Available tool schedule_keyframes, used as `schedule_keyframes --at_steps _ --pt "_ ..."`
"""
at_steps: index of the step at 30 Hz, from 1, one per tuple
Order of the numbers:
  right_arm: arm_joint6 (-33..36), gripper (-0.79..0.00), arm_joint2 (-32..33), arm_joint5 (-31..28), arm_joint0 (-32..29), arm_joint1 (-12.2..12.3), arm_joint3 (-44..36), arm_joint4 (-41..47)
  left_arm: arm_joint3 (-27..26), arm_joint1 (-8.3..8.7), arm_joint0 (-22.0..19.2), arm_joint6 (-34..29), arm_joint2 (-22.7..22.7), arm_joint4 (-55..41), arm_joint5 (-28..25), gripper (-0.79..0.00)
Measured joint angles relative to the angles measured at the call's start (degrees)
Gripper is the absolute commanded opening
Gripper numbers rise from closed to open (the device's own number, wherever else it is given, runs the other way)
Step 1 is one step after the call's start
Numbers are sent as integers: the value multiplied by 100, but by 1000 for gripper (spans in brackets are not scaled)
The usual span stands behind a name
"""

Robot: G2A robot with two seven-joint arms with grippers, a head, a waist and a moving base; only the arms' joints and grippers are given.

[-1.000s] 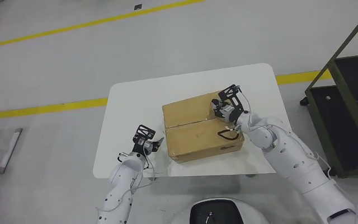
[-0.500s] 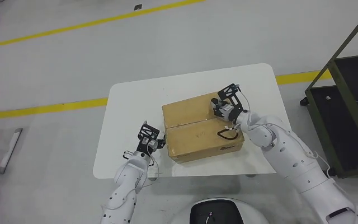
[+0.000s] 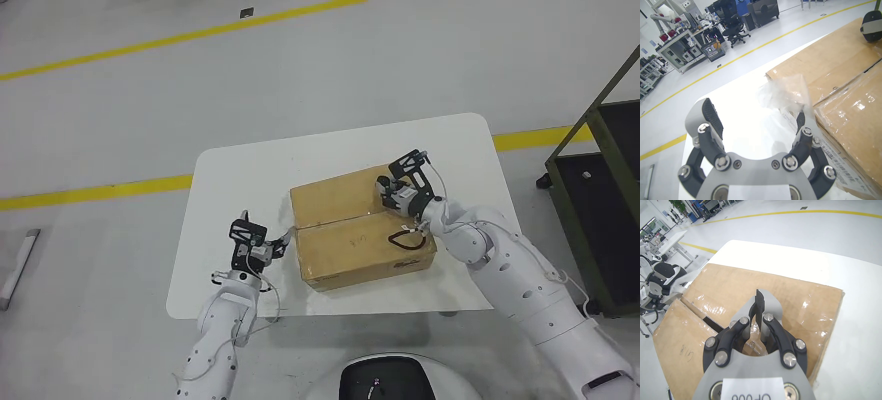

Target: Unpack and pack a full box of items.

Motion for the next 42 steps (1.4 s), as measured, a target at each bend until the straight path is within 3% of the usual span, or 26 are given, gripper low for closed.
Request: schedule_keyframes --at_steps 5,14,20,42 --pt "7 -785 10 -11 -5 -8 9 5 -123 6 70 -71 -113 -260 -91 0" --pt "20 -785 44 -36 -31 -16 -38 23 -66 -24 -153 -222 -5 -324 -79 0" --pt "62 -785 88 -67 -83 -9 -73 23 -341 -33 -217 -198 80 -314 -212 0" --pt "-25 -785 622 28 -289 63 -338 301 -750 -141 -529 -384 804 72 -247 0"
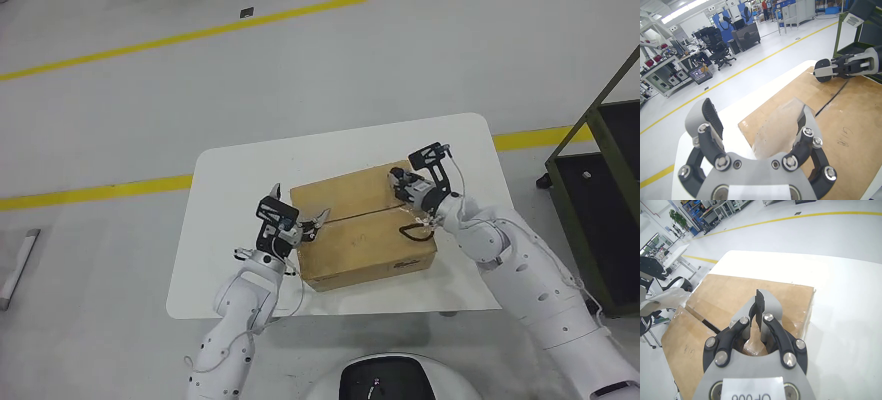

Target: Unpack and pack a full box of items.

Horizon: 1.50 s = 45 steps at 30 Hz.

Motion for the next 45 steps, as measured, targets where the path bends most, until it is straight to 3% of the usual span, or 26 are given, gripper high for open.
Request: schedule_keyframes --at_steps 19,23,31,34,36,37,38,41,45 --pt "-8 -785 1166 109 -601 207 -696 544 -128 -102 -84 -160 636 337 -152 0" --pt "198 -785 1236 15 -629 222 -809 844 -274 -56 134 -259 419 340 -228 0" --pt "677 -785 1007 -294 -546 230 -1066 1009 -686 87 793 -623 -500 215 -209 0" --pt "959 -591 850 -421 -484 228 -1146 1079 -776 134 1045 -733 -867 110 -225 0" --pt "1315 -517 711 -591 -383 233 -1143 1116 -773 159 1202 -850 -1091 87 -155 0" --pt "1497 -413 648 -682 -334 236 -1127 1156 -770 165 1261 -892 -1174 58 -114 0" --pt "1704 -15 587 -782 -276 242 -1111 1180 -762 171 1318 -924 -1251 23 -79 0" --pt "2224 0 478 -969 -150 258 -1050 1153 -715 189 1470 -1060 -1490 -30 46 0" --pt "2189 0 484 -958 -154 258 -1050 1182 -644 205 1529 -1206 -1750 -187 196 0"
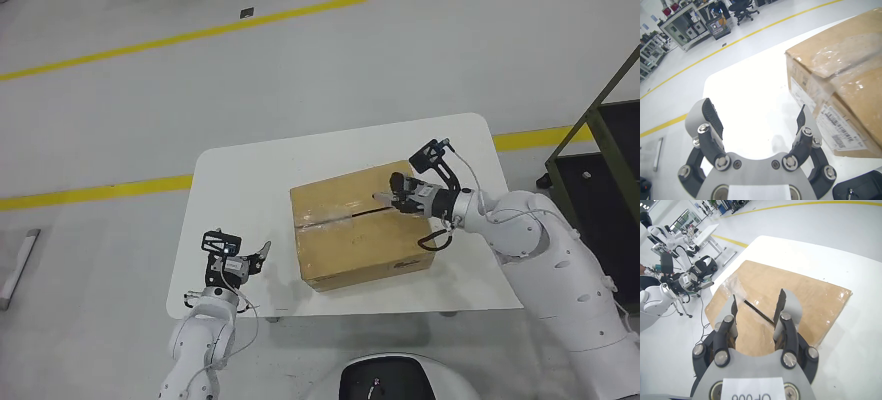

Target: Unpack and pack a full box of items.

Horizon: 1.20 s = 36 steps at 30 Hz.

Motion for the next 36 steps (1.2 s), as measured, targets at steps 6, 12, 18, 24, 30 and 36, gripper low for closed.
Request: schedule_keyframes --at_steps 6,12,18,24,30,36 --pt "0 0 -1 0 -1 0 -3 -3 -4 0 0 9 4 16 -1 0" --pt "44 0 -254 194 341 -32 -102 -168 -4 0 0 9 4 16 -1 0" --pt "1170 0 -1080 -23 1446 -154 483 -331 -4 0 0 9 4 16 -1 0" --pt "1769 0 -2006 -515 2523 -389 1398 -257 -4 0 0 9 4 16 -1 0" --pt "1765 0 -2725 -768 3229 -666 2209 -175 -4 0 0 9 4 16 -1 0" --pt "1611 0 -3288 -945 3703 -960 2870 -66 -4 0 0 9 4 16 -1 0"
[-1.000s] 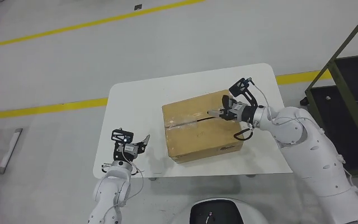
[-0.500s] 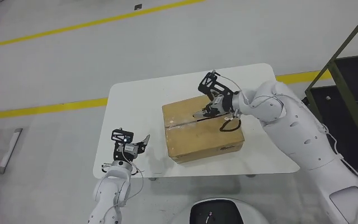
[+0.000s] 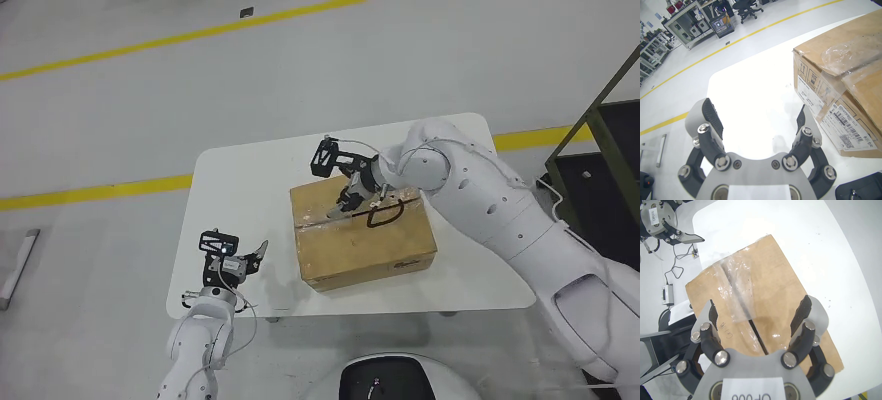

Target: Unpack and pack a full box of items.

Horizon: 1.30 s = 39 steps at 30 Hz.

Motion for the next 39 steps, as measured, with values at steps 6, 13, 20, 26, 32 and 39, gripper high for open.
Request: schedule_keyframes --at_steps 6,13,20,26,32,39 --pt "-53 -339 -470 -231 253 -264 470 29 0 0 0 0 0 0 0 0" --pt "-143 -508 -769 -349 395 -492 863 102 0 0 0 0 0 0 0 0" --pt "-267 -603 -905 -447 498 -625 1164 12 0 0 0 0 0 0 0 0" --pt "-331 -785 -927 -542 558 -699 1350 77 0 0 0 0 0 0 0 0" --pt "-844 -785 -826 -560 571 -710 1359 -14 0 0 0 0 0 0 0 0" --pt "-1754 -785 -425 -697 146 -490 1068 -148 0 0 0 0 0 0 0 0"
